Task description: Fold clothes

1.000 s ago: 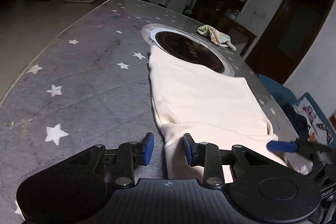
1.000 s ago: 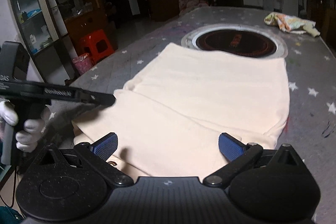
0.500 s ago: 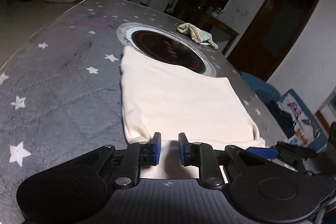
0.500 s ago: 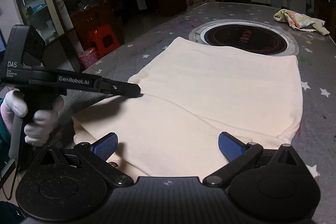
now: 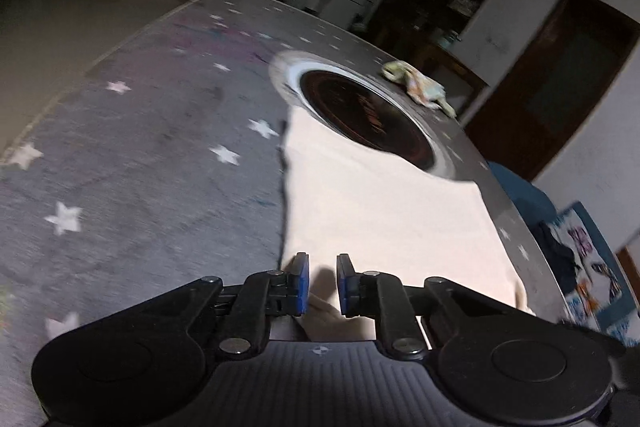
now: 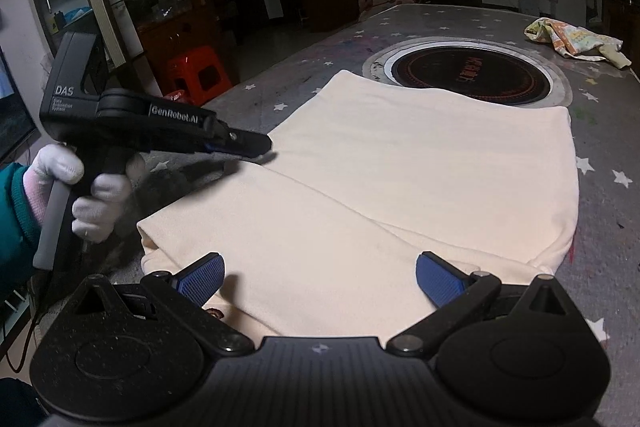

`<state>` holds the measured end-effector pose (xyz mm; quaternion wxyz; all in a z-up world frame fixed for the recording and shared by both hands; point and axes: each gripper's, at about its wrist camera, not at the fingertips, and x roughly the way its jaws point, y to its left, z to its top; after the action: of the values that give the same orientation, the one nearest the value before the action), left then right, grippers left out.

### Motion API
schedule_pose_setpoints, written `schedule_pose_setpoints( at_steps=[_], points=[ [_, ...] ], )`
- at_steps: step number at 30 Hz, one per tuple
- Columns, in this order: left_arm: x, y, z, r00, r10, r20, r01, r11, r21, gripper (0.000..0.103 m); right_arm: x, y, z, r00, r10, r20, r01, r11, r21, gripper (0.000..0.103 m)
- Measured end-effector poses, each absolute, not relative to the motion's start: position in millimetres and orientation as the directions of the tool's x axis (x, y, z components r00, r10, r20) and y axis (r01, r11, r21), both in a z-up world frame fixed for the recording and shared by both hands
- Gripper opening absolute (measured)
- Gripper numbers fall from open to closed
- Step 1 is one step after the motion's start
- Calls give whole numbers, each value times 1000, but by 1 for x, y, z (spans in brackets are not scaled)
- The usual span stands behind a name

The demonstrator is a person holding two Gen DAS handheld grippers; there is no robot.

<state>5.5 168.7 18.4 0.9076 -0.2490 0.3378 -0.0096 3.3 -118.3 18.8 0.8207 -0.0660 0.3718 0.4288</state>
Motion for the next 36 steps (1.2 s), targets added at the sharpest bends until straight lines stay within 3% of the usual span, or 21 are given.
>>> schedule_pose_setpoints(
  at_steps=[21, 34, 36],
  points=[
    [88, 160, 21, 758, -102, -644, -152, 933, -326, 19, 7, -122, 17, 340, 677, -652, -754, 611, 241, 103],
    [136, 180, 18, 766, -79, -638, -193, 918, -345, 19, 7, -123, 18, 335, 682, -650, -755, 607, 248, 103],
    [131, 179, 21, 764, -86, -640, -188, 919, -348, 25, 7, -124, 18, 333, 684, -649, -756, 604, 250, 103]
  ],
)
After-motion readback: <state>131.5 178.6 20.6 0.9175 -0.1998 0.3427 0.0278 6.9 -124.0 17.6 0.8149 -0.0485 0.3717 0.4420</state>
